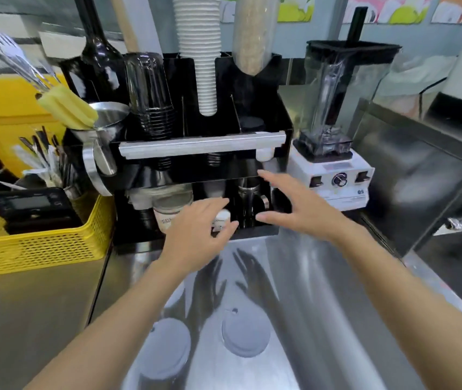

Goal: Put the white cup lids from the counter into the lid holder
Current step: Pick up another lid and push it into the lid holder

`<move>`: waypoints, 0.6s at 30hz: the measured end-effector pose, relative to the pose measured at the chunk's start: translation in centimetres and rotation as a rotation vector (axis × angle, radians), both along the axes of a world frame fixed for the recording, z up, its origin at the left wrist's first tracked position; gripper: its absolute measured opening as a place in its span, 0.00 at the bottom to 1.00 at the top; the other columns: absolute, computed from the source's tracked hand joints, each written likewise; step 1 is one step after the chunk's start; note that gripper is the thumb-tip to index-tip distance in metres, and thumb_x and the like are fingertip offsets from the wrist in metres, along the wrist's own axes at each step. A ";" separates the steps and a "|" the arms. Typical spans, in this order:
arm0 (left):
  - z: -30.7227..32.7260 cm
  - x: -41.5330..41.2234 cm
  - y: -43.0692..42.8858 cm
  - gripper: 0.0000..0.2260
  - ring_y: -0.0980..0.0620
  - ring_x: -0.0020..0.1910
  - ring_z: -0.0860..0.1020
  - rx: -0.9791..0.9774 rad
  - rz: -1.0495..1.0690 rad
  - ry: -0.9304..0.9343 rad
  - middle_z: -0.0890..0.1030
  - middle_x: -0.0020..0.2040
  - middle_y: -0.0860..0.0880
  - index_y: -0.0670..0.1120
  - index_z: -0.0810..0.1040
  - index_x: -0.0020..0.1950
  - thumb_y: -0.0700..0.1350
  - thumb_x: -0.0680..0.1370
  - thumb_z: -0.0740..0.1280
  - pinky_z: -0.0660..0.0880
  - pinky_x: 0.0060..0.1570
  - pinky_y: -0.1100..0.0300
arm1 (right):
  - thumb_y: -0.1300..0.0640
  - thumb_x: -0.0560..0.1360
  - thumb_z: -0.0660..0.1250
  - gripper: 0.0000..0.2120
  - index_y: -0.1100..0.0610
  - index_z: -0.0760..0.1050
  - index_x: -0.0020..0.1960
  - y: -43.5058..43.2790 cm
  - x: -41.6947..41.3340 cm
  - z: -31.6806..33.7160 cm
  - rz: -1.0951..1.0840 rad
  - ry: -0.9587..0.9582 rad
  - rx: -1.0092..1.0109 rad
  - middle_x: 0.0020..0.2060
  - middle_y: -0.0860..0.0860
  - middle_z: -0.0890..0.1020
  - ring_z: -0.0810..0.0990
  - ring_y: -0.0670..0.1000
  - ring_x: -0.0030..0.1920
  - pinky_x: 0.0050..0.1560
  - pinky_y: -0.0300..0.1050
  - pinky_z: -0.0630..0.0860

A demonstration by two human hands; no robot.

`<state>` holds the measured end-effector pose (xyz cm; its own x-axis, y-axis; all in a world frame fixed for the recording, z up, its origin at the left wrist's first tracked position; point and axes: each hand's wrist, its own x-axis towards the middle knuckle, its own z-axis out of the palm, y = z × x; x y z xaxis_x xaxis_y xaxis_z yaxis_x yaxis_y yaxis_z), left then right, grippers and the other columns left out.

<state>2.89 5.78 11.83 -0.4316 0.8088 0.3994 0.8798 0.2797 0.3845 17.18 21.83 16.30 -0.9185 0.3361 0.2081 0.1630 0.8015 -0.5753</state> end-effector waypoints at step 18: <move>-13.2 7.7 -7.1 0.32 0.54 0.71 0.63 -0.400 -0.071 -0.464 0.64 0.74 0.55 0.55 0.59 0.72 0.59 0.72 0.67 0.59 0.70 0.58 | 0.33 0.58 0.66 0.50 0.55 0.56 0.73 -10.3 5.2 -18.1 -0.136 -0.433 -0.112 0.72 0.52 0.62 0.61 0.52 0.71 0.71 0.47 0.61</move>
<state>10.55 -1.37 -1.41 -0.4276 0.8901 -0.1575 0.6676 0.4284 0.6090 22.43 11.53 -1.83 -0.8588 0.4582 -0.2294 0.5067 0.6927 -0.5132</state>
